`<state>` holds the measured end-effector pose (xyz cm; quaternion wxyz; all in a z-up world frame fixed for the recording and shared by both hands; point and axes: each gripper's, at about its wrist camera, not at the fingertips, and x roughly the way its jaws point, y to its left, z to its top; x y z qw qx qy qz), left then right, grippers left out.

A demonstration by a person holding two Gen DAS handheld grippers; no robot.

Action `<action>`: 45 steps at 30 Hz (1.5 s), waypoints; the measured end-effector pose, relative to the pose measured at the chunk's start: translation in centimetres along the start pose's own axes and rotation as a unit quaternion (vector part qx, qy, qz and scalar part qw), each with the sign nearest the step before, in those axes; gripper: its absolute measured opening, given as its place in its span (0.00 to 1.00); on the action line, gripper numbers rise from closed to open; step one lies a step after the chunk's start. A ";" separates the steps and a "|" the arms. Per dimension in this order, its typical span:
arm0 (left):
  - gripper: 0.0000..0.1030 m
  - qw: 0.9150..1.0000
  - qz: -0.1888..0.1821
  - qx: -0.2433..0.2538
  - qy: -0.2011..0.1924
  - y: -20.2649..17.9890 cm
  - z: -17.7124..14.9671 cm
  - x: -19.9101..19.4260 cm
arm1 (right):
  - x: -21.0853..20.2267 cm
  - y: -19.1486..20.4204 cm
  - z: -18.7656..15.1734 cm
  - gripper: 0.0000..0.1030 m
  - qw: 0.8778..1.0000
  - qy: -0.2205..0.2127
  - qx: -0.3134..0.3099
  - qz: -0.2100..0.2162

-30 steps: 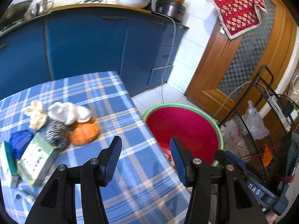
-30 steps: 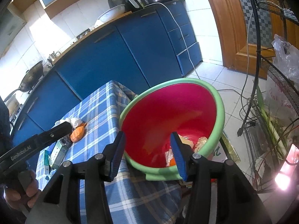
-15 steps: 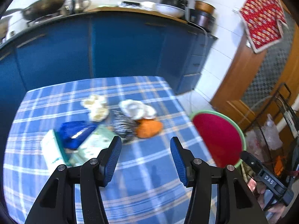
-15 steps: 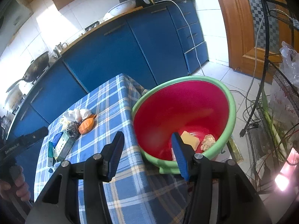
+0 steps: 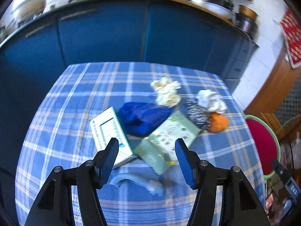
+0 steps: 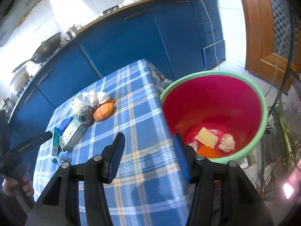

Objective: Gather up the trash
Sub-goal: 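Move both tools back over the table toward the medicine box, then grasp the white medicine box with the left tool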

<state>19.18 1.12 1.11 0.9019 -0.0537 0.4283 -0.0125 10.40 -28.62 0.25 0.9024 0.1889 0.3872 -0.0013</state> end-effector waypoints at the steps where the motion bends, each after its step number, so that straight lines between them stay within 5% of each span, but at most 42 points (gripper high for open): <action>1: 0.62 1.000 0.005 -0.006 0.001 0.4 0.0 0.3 | 0.3 0.1 -0.2 0.54 1.000 0.003 -0.001 0.001; 13: 0.62 0.995 0.030 -0.086 0.026 4.4 0.2 4.0 | 1.7 0.7 -0.7 0.54 1.000 0.021 -0.006 -0.005; 21: 0.62 0.994 0.041 -0.095 0.043 5.2 0.0 5.8 | 1.5 1.0 -0.9 0.54 1.000 0.021 -0.005 -0.004; 36: 0.54 0.997 0.015 -0.072 0.020 5.6 -0.1 5.4 | 1.3 3.4 -0.3 0.54 0.999 0.021 -0.027 -0.008; 45: 0.54 0.997 0.019 -0.066 -0.036 7.3 1.0 3.3 | 3.3 6.1 1.6 0.54 0.999 0.024 -0.042 -0.004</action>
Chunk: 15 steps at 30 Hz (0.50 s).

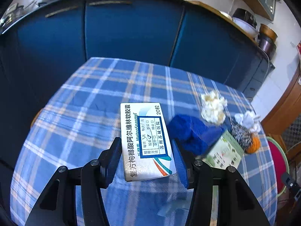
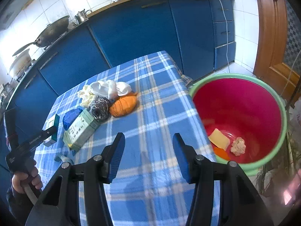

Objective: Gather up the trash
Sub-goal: 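Grasp the white medicine box with the left tool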

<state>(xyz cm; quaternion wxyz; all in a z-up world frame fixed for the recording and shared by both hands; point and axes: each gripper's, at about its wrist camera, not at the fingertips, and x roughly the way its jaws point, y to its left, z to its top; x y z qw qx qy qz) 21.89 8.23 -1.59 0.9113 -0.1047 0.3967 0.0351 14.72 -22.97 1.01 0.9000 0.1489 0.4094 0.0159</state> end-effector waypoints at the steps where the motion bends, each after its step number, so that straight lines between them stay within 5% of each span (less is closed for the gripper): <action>1: 0.54 1.000 0.001 -0.003 -0.003 0.2 0.1 0.0 | 0.4 0.3 0.3 0.54 1.000 0.001 -0.002 0.001; 15: 0.54 0.999 0.003 -0.032 -0.028 2.3 0.2 0.8 | 7.1 3.9 3.3 0.55 1.000 0.021 -0.012 0.007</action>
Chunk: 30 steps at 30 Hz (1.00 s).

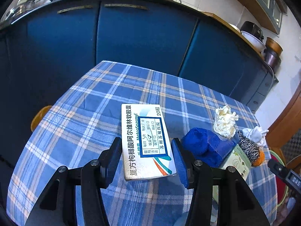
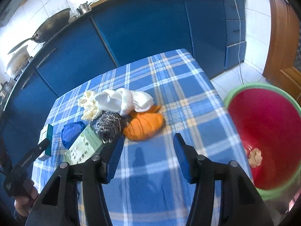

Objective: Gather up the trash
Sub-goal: 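Grasp the white medicine box with the left tool, then grasp the orange cloth bundle with the right tool while the left tool holds the medicine box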

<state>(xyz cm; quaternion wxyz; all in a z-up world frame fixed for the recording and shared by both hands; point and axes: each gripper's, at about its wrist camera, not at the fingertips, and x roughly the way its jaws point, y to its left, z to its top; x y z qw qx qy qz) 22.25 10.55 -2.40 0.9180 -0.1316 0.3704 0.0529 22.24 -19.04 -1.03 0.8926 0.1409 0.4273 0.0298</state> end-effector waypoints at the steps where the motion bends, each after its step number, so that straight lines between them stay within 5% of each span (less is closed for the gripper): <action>1: 0.54 1.000 0.001 0.001 -0.001 0.0 -0.1 0.1 | 0.5 0.1 0.2 0.55 1.000 0.004 -0.001 -0.002; 19: 0.54 1.000 -0.014 -0.003 0.015 0.3 -0.6 1.1 | 3.8 1.0 0.8 0.55 1.000 -0.010 -0.024 -0.015; 30: 0.54 1.000 -0.022 -0.010 0.019 0.6 -0.7 1.2 | 2.5 1.0 0.0 0.38 0.999 -0.006 -0.032 -0.029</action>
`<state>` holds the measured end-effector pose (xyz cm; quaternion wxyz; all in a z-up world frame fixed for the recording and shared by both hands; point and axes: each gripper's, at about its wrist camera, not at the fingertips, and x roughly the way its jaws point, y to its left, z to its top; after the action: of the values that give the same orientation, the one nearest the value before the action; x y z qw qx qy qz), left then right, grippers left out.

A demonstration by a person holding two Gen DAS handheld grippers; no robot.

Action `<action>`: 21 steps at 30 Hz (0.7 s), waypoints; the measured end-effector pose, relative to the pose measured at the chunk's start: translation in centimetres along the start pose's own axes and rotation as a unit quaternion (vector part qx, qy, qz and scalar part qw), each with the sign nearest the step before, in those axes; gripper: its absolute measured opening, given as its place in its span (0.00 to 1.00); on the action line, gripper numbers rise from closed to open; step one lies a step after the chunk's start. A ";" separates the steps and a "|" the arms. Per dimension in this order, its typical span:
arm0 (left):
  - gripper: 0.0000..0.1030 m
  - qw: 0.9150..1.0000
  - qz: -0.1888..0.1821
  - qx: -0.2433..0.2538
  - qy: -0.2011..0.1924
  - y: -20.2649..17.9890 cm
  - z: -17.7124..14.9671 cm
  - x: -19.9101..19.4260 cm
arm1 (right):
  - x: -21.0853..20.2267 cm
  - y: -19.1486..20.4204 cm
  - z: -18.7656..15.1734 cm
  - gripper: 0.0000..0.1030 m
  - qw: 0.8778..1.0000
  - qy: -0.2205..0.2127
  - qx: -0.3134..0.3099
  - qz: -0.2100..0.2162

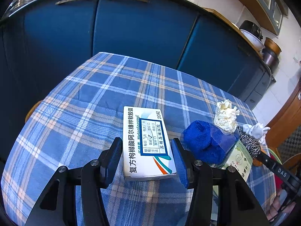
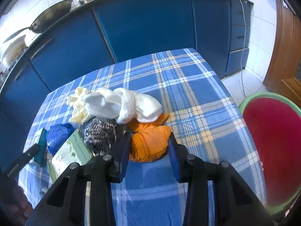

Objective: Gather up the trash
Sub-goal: 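Grasp the orange cloth bundle with the right tool while the left tool holds the medicine box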

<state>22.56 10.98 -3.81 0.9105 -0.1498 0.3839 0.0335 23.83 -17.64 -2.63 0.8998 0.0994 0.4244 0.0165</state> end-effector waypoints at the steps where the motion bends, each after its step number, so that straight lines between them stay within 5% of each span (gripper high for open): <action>1: 0.54 1.000 -0.001 -0.001 0.001 0.0 0.0 0.0 | -0.4 0.0 -0.2 0.38 1.000 0.000 -0.003 -0.005; 21: 0.53 0.999 -0.005 0.012 -0.034 -0.9 -0.1 -1.8 | -7.4 -3.5 -3.9 0.38 0.999 -0.024 0.031 0.016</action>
<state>21.35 10.22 -2.39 0.9248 -0.1399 0.3527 0.0298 15.96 -21.26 -0.08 0.9058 0.1338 0.4017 0.0154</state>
